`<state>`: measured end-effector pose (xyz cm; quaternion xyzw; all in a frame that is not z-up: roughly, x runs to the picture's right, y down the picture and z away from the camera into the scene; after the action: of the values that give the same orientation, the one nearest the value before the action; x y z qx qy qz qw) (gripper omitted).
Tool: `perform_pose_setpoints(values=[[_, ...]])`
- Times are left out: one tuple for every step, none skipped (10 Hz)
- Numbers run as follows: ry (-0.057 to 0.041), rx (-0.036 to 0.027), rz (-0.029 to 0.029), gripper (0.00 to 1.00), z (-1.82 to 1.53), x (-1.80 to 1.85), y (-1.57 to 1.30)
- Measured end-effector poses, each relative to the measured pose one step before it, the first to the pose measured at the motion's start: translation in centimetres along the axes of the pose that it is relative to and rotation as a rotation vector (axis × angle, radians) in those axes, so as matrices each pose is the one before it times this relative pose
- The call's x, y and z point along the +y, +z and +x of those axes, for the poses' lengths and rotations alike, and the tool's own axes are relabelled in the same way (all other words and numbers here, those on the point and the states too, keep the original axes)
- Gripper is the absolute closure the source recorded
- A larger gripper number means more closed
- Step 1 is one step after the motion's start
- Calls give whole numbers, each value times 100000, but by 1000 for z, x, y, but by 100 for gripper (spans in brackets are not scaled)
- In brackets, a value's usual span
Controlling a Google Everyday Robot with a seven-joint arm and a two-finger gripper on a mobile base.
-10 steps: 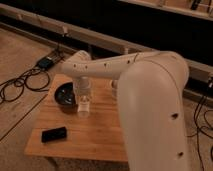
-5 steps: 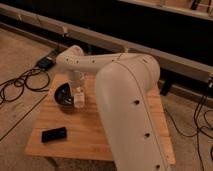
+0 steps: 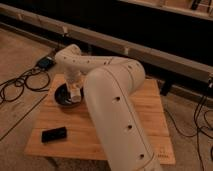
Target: Place the bottle in the ceramic bowl
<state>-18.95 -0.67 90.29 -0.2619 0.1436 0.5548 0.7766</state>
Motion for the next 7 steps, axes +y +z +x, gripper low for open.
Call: perform_pose_setpoints(values=[[-1740, -1692, -1510, 100, -893, 598, 294], [-1352, -1017, -1109, 100, -491, 508, 203], [-2169, -1080, -1561, 94, -385, 838, 430], [-1713, -440, -1015, 85, -53, 553, 473], [-891, -115, -695, 77, 74, 289, 315], [-744, 21, -411, 66, 229, 106, 340], [-468, 25, -66, 54, 342, -121, 284]])
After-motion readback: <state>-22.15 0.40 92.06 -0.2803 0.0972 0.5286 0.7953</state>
